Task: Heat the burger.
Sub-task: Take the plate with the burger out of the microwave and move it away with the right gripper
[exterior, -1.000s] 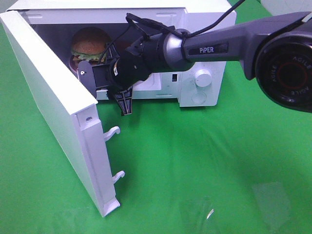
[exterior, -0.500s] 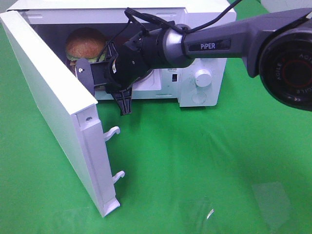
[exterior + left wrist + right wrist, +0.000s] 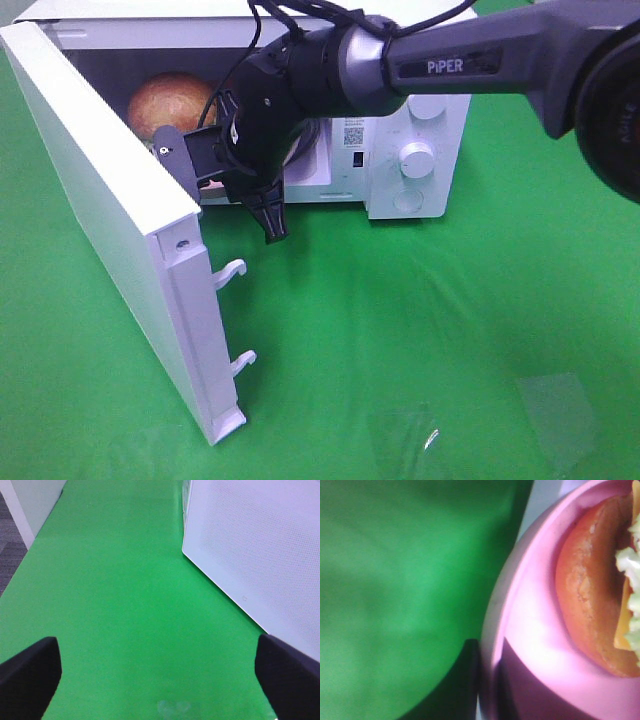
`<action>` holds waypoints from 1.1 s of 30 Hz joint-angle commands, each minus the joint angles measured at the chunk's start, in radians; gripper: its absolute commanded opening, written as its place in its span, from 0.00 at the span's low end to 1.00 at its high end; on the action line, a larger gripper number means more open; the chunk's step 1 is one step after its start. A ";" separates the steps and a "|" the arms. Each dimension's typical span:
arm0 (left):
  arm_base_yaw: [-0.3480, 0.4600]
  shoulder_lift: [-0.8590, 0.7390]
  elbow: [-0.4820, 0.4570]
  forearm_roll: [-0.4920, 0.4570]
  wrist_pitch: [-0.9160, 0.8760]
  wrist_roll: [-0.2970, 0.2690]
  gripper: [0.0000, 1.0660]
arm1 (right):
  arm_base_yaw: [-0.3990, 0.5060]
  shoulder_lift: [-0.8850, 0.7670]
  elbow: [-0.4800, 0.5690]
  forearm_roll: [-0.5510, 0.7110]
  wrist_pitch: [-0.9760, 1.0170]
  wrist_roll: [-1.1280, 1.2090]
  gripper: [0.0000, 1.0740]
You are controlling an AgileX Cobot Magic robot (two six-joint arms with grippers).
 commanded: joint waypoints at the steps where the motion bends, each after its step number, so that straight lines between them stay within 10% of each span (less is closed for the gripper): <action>1: 0.003 -0.004 0.000 0.006 -0.014 0.003 0.94 | -0.002 -0.078 0.070 0.010 -0.083 -0.066 0.00; 33: 0.003 -0.004 0.000 0.006 -0.014 0.003 0.94 | -0.046 -0.367 0.566 0.222 -0.435 -0.293 0.00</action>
